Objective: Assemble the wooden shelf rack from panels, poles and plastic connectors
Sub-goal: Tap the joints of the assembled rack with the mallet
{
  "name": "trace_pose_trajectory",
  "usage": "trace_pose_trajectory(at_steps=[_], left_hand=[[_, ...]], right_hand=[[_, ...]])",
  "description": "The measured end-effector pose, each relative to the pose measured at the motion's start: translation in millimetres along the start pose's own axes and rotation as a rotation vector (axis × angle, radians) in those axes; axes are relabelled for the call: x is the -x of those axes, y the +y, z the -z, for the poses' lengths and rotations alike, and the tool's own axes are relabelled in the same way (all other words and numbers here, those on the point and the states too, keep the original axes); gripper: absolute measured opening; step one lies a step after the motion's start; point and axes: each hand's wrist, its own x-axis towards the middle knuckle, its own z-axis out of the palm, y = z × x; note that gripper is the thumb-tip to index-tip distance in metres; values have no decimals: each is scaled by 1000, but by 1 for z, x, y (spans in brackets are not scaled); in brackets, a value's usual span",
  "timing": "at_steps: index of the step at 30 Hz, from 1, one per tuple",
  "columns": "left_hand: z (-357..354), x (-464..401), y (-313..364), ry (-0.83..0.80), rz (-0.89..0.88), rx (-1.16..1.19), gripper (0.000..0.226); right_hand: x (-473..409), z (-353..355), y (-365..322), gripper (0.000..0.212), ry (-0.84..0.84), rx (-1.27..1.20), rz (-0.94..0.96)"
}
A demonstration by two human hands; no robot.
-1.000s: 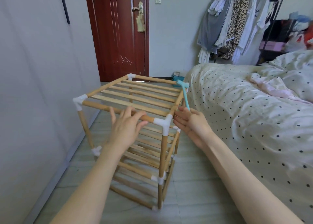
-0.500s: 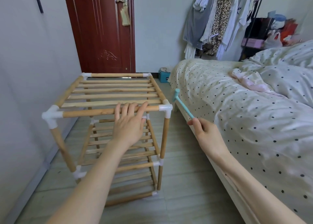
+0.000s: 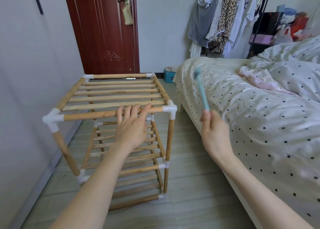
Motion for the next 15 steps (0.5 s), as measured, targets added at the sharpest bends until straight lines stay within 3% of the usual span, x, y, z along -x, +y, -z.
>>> trace_pose_trajectory(at_steps=[1, 2, 4, 5, 6, 9, 11, 13, 15], left_hand=[[0, 0, 0, -1, 0, 0, 64], [1, 0, -1, -2, -2, -4, 64], [1, 1, -1, -1, -8, -9, 64], [0, 2, 0, 2, -12, -12, 65], [0, 2, 0, 5, -16, -14, 65], [-1, 2, 0, 5, -14, -7, 67], [0, 2, 0, 3, -17, -13, 67], [0, 2, 0, 4, -14, -15, 68], [-2, 2, 1, 7, -15, -16, 68]], right_hand=[[0, -1, -1, 32, 72, -59, 20], [1, -3, -2, 33, 36, -54, 10], [8, -8, 3, 39, -320, 84, -144], [9, -7, 5, 42, -398, 75, -223], [5, -6, 8, 44, -375, 13, -257], [-2, 2, -5, 48, -20, -413, -202], [4, -1, -6, 47, -93, -467, -176], [11, -8, -2, 45, -362, -171, -257], [8, -9, 1, 46, -321, -178, -298]])
